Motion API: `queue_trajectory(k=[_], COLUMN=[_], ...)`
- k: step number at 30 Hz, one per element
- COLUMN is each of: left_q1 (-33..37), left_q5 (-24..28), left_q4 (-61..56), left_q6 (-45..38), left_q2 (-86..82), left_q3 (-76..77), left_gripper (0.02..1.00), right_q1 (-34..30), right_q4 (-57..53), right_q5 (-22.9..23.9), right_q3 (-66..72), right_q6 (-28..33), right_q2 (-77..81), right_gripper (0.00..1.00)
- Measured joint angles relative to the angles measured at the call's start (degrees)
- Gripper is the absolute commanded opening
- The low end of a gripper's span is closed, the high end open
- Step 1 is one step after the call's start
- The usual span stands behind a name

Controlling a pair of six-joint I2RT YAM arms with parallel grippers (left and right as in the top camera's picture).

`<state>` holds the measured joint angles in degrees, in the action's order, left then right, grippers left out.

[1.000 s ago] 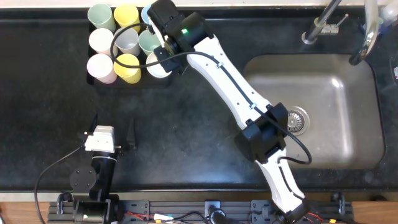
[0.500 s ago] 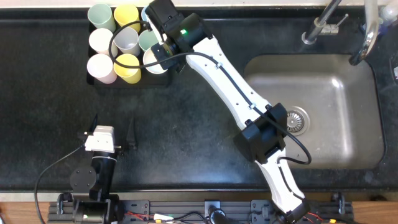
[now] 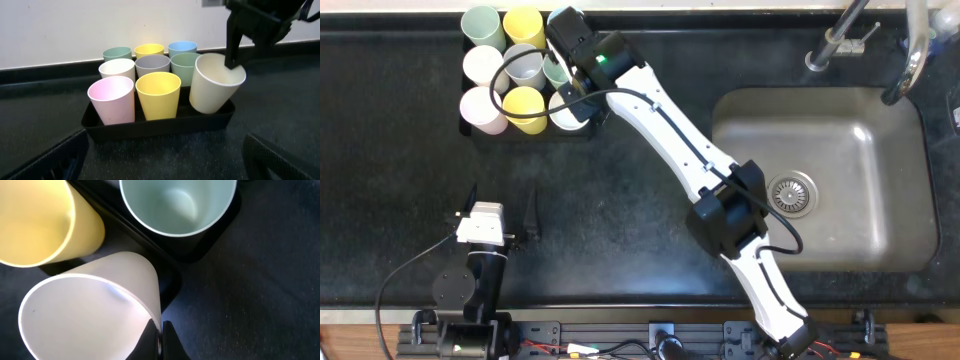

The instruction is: Store Cups

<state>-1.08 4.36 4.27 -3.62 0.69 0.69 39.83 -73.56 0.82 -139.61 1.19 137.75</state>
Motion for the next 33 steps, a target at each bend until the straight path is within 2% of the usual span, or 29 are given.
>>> queue_trajectory(k=[18, 19, 21, 22, 23, 28, 31, 33], left_q1=[0.0, 0.0, 0.0, 0.0, 0.0, 0.0, 0.0, 0.0], left_q5=[0.0, 0.0, 0.0, 0.0, 0.0, 0.0, 0.0, 0.0], left_q4=[0.0, 0.0, 0.0, 0.0, 0.0, 0.0, 0.0, 0.0], left_q6=[0.0, 0.0, 0.0, 0.0, 0.0, 0.0, 0.0, 0.0], left_q2=[0.0, 0.0, 0.0, 0.0, 0.0, 0.0, 0.0, 0.0], left_q3=[0.0, 0.0, 0.0, 0.0, 0.0, 0.0, 0.0, 0.0], left_gripper=[0.998, 0.998, 0.998, 0.998, 0.998, 0.998, 0.998, 0.998], right_q1=[0.0, 0.0, 0.0, 0.0, 0.0, 0.0, 0.0, 0.0], right_q4=[0.0, 0.0, 0.0, 0.1, 0.1, 0.0, 0.0, 0.1], right_q5=[0.2, 0.2, 0.2, 0.3, 0.2, 0.2, 0.3, 0.3], right_q3=[0.0, 0.0, 0.0, 0.0, 0.0, 0.0, 0.0, 0.0], right_q6=[1.8, 1.9, 1.6, 1.5, 1.7, 1.9, 2.0, 2.0], right_q2=[2.2, 2.3, 2.3, 2.3, 2.3, 2.3, 2.3, 2.3], right_gripper=[0.045, 0.069, 0.279, 0.454, 0.542, 0.763, 0.967, 0.996])
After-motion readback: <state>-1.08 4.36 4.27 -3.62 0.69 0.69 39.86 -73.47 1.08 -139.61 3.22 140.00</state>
